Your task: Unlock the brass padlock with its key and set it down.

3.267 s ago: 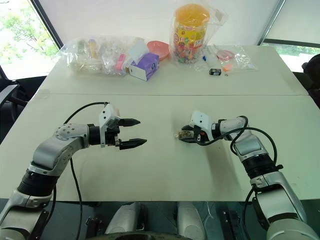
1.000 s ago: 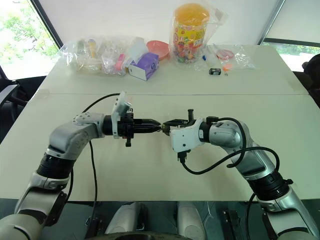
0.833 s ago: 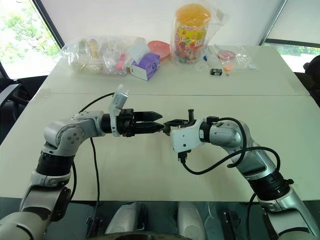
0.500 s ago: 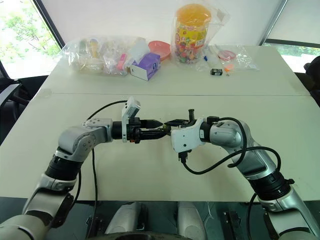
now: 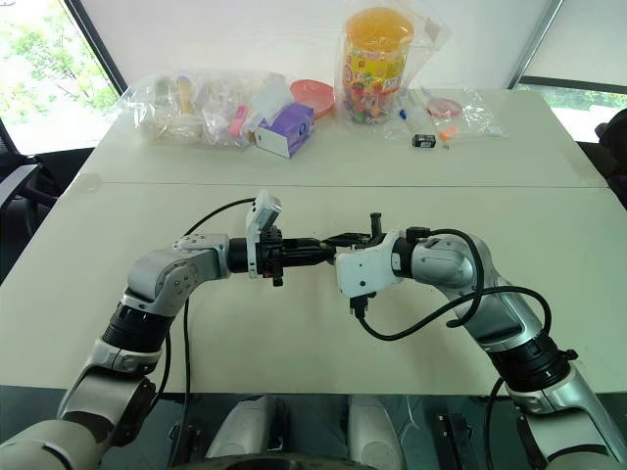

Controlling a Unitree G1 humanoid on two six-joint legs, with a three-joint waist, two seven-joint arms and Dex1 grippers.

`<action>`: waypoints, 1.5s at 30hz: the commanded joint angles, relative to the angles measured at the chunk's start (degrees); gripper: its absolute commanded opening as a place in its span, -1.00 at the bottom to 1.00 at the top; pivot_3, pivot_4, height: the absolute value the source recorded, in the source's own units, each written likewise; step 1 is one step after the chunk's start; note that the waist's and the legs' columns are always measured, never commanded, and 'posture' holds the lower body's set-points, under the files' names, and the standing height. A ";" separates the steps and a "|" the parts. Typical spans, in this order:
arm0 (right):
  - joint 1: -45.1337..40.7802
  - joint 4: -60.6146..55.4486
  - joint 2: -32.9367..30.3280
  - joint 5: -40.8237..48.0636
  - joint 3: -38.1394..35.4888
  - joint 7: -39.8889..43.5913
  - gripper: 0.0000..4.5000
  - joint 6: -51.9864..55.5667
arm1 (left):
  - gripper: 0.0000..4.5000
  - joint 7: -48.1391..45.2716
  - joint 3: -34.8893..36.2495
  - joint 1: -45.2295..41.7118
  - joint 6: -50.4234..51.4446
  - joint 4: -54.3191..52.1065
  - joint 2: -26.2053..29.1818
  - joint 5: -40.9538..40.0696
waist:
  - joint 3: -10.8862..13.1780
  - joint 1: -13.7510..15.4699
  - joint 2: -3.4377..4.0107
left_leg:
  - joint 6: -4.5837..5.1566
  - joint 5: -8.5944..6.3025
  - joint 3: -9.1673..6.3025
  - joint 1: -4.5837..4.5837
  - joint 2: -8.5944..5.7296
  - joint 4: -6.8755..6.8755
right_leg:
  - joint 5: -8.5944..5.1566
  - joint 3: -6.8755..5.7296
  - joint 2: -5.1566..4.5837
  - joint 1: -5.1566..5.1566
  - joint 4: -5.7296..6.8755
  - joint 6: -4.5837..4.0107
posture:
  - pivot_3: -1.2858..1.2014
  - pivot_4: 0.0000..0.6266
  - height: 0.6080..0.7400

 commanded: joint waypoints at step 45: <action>3.97 -11.49 4.99 20.93 -8.65 -7.68 -0.99 32.55 | -1.00 -6.94 1.79 -3.01 1.90 -1.87 3.68 -2.58 | 0.00 0.02 0.00 | 0.01 -0.01 -0.01 -0.02 0.00 -0.02 | 0.00 0.00 0.00 0.00 -0.01 0.00 | 0.03 -0.52 0.92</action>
